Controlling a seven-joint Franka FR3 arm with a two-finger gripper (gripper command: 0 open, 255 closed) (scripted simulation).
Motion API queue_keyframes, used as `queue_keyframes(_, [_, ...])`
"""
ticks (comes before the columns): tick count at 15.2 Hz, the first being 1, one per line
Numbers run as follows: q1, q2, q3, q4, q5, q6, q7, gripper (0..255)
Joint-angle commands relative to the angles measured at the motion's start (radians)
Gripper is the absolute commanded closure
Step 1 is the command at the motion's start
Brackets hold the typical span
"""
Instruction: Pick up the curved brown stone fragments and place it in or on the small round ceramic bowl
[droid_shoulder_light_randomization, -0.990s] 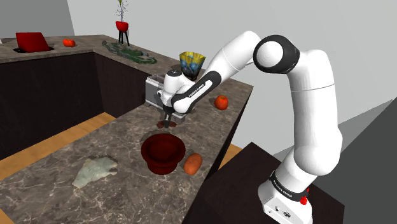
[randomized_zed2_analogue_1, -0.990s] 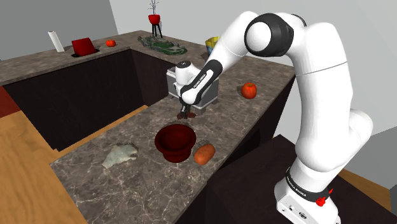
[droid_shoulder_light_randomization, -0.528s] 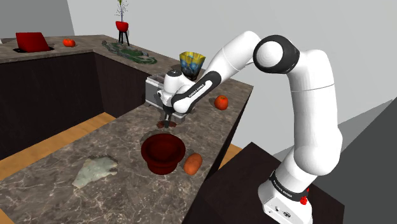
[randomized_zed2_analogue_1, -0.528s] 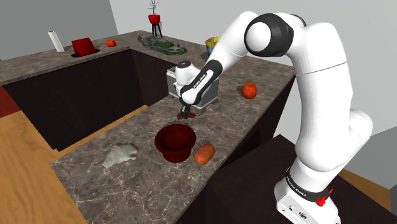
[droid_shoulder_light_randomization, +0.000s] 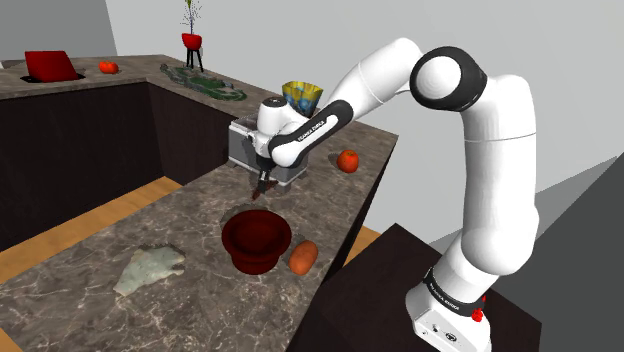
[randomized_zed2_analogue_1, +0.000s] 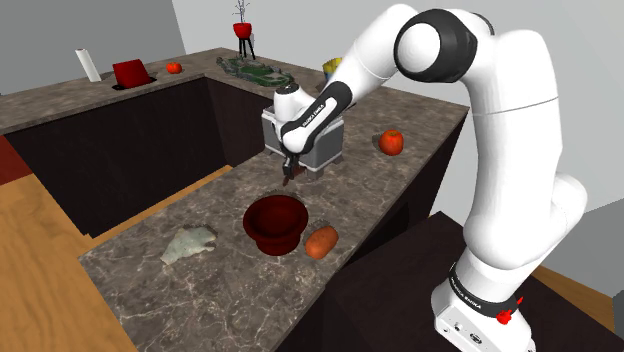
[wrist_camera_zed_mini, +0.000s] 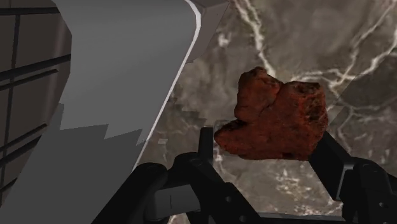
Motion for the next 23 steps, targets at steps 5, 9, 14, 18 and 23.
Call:
queue_keyframes(5, [-0.016, -0.057, 0.021, -0.003, 0.03, -0.053, -0.029, 255])
queue_keyframes(9, [-0.024, -0.094, 0.033, 0.0, 0.05, -0.091, -0.047, 255])
queue_keyframes(14, [-0.033, -0.136, 0.047, 0.01, 0.076, -0.141, -0.069, 255])
queue_keyframes(18, [-0.039, -0.168, 0.056, 0.022, 0.095, -0.182, -0.086, 255])
queue_keyframes(23, [-0.045, -0.204, 0.066, 0.042, 0.117, -0.235, -0.106, 255])
